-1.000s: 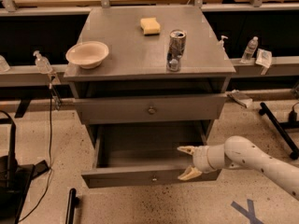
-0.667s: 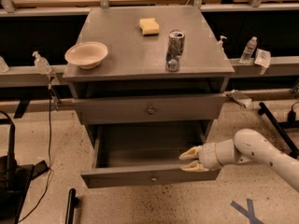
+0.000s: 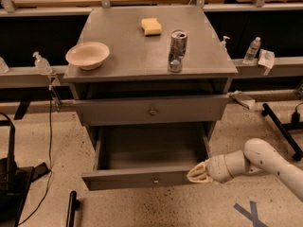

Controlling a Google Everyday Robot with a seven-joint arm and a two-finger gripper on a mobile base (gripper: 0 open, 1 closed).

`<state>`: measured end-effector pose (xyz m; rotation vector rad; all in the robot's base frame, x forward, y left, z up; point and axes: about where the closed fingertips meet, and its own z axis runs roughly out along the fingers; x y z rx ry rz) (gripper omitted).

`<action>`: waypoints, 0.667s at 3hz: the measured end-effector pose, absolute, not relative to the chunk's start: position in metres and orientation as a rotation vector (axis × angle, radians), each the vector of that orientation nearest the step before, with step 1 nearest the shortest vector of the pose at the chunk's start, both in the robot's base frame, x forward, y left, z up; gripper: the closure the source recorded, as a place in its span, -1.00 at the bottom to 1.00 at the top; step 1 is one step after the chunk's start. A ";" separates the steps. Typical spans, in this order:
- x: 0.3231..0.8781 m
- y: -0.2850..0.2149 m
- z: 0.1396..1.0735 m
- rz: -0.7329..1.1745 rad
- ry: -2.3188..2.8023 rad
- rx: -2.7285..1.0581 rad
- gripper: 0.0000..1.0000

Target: Close middle drawer

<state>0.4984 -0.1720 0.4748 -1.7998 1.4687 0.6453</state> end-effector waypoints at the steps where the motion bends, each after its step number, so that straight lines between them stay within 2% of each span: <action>1: 0.495 -0.172 0.470 0.631 1.436 -1.823 1.00; 2: 0.491 -0.167 0.461 0.656 1.460 -1.808 1.00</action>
Offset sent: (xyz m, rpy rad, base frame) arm -0.0124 0.0052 -0.0232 0.0047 0.0339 -0.0110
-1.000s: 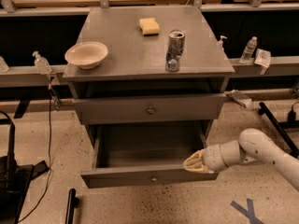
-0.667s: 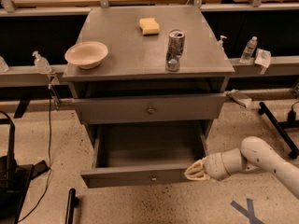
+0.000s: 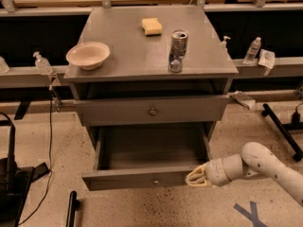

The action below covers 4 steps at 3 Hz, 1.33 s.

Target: Close middle drawer

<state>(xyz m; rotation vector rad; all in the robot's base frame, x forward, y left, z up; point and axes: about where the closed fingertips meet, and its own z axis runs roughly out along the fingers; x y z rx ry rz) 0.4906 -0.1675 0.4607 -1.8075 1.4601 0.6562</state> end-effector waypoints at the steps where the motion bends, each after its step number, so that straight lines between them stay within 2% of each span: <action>1: 0.473 -0.164 0.432 0.679 1.547 -1.779 1.00; 3: 0.452 -0.150 0.364 0.677 1.760 -1.759 1.00; 4: 0.461 -0.153 0.343 0.642 1.827 -1.724 1.00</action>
Offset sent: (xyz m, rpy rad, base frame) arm -0.0479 0.0192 -0.1047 -0.1750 0.1837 -0.1750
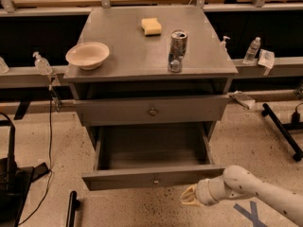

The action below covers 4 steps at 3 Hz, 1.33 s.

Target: Close middle drawer

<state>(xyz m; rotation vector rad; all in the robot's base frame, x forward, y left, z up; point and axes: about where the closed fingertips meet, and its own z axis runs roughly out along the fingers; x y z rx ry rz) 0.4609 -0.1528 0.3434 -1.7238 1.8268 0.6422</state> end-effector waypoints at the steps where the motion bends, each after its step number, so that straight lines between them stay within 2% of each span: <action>1: 0.476 -0.158 0.330 0.590 1.882 -1.681 1.00; 4: 0.550 -0.169 0.333 0.421 1.918 -1.601 1.00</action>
Offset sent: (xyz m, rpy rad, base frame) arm 0.0688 -0.0243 -0.0273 -0.0961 -0.0375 -0.2209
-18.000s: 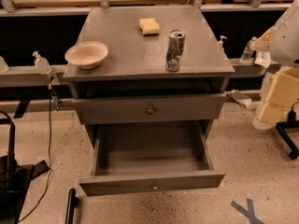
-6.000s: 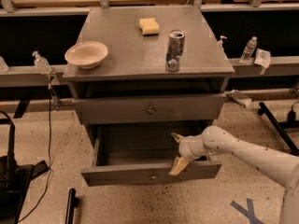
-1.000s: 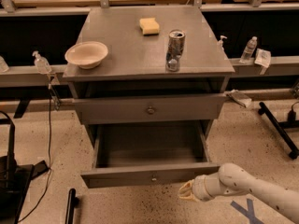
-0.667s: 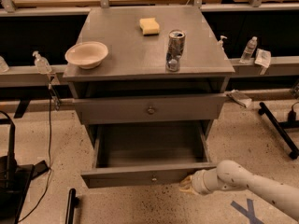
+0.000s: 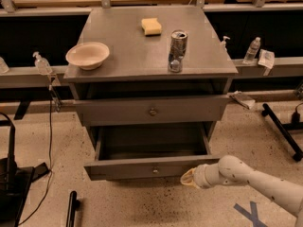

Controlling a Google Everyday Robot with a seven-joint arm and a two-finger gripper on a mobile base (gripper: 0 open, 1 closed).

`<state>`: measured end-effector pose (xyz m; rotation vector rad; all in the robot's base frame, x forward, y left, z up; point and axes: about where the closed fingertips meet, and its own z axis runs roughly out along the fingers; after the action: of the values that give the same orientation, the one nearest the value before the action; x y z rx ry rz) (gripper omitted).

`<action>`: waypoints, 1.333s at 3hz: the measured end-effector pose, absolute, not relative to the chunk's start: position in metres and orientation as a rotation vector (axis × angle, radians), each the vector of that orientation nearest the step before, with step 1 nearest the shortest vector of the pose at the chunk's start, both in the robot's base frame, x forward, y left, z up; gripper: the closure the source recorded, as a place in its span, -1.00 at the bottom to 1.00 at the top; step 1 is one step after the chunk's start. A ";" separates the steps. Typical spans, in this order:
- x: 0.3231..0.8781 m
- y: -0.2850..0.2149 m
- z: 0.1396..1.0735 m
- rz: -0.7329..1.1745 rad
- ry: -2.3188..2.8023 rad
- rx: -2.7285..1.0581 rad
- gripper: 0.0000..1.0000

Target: Close middle drawer

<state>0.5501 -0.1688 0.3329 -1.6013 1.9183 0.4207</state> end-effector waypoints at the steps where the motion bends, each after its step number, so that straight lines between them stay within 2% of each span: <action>1: 0.550 -0.169 0.333 0.421 1.917 -1.603 1.00; 4: 0.579 -0.158 0.349 0.399 1.848 -1.586 1.00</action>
Offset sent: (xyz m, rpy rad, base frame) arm 0.0238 0.0206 0.0337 0.0223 -0.0999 0.0684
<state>0.5790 -0.1582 0.3494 -1.5857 1.8479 0.3990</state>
